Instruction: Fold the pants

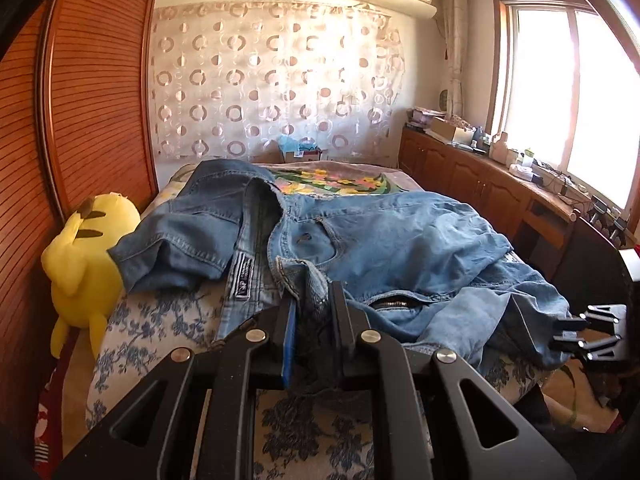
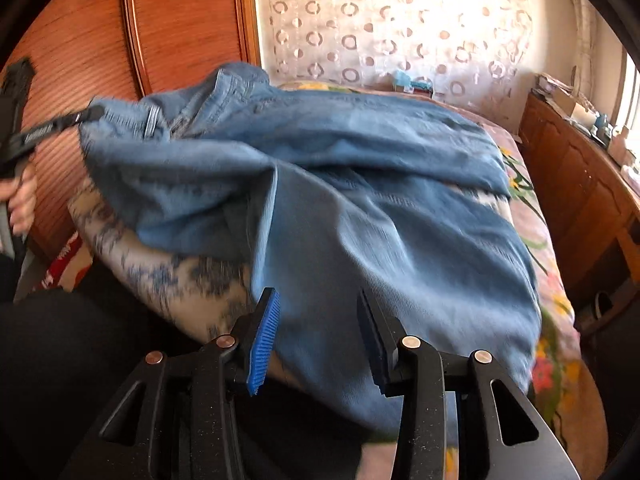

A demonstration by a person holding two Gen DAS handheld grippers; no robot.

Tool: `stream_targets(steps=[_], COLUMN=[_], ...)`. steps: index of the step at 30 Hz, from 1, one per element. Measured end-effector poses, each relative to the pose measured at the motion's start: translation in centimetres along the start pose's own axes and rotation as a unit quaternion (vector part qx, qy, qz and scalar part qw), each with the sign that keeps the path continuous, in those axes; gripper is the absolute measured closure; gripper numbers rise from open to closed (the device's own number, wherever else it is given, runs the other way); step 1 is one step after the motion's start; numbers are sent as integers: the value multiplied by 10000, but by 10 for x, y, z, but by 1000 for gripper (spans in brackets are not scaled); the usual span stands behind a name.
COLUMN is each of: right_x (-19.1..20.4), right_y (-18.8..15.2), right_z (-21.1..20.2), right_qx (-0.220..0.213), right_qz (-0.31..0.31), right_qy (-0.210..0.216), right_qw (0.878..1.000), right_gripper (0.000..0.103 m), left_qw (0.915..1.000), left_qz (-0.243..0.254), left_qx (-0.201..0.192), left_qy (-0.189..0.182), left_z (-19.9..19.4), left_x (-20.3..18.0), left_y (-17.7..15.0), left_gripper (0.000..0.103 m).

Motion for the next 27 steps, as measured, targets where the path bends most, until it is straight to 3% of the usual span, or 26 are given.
stream_targets(steps=[9, 22, 27], right_x=[-17, -34, -34], right_y=[-33, -33, -34], right_z=[-13, -18, -16], right_qx=[491, 419, 364], right_qz=[-184, -201, -69], right_qy=[-412, -773, -664], right_qw=[9978, 9959, 9971], right_gripper=[61, 60, 64], left_qw=[10000, 9999, 9999], left_qz=[15, -2, 0], left_qx=[58, 135, 158], left_qy=[10, 24, 7], left_z=[7, 14, 15], left_x=[-3, -2, -5], left_y=[0, -6, -12], left_gripper=[87, 88, 87])
Point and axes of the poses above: each gripper's, at about its wrist camera, not at the fingertips, and z roughly the way its jaws point, x to its left, y to its top, the point moved 7 cm from there along z, roughly the way its jaws point, and after that the axes turned 3 degrees about -x, right-handed, at the moved point
